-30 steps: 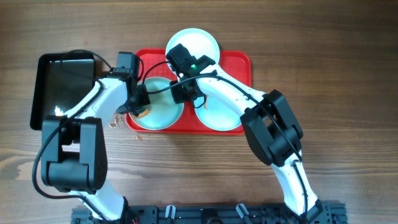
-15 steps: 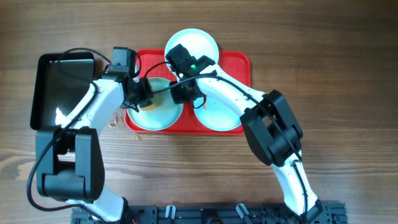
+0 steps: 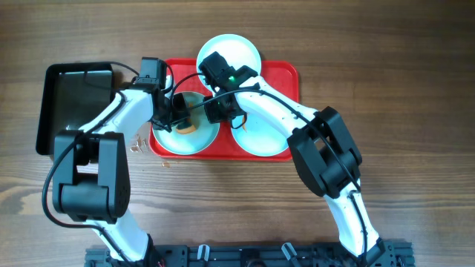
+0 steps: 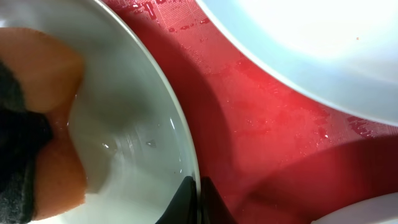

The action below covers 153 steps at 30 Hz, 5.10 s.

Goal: Clean dirty plates on tray and stack at the side

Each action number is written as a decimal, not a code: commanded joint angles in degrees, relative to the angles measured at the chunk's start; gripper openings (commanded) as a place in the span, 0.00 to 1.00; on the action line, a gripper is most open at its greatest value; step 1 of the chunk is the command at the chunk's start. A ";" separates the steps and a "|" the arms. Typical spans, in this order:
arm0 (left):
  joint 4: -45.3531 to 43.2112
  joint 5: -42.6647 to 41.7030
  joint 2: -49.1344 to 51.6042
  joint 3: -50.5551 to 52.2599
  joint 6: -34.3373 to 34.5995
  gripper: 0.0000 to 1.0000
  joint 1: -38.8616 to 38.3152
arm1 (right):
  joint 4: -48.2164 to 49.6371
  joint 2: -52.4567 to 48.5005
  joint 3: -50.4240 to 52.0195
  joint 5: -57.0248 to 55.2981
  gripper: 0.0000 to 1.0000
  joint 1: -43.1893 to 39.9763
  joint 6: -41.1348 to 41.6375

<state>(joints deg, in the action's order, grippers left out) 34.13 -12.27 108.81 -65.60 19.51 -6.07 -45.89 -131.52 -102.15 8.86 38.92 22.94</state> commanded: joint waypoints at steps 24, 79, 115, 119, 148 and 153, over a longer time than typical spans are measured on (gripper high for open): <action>8.76 36.20 -21.68 0.76 5.38 0.04 -0.15 | -3.23 4.20 -4.04 -4.42 0.04 0.39 -2.67; 4.74 11.63 -20.28 0.76 1.95 0.04 0.61 | 1.57 19.15 -4.02 -65.85 0.04 12.50 -27.21; 5.35 11.65 -20.28 0.76 1.95 0.04 0.61 | -3.10 19.02 11.19 12.28 0.04 -51.76 -5.99; 4.87 11.67 -20.28 0.76 1.95 0.04 0.61 | 2.54 19.02 17.25 9.46 0.06 -53.42 -3.32; -21.16 15.78 -4.74 0.76 1.49 0.04 29.03 | 15.19 19.04 19.50 15.67 0.81 -20.81 -6.58; -21.51 17.03 0.04 0.76 1.49 0.04 30.77 | 15.13 19.04 17.46 9.57 0.82 -14.16 -6.19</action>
<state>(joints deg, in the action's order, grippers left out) 13.04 3.11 106.48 -65.08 22.35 23.05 -30.81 -113.25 -82.21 25.02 22.35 15.81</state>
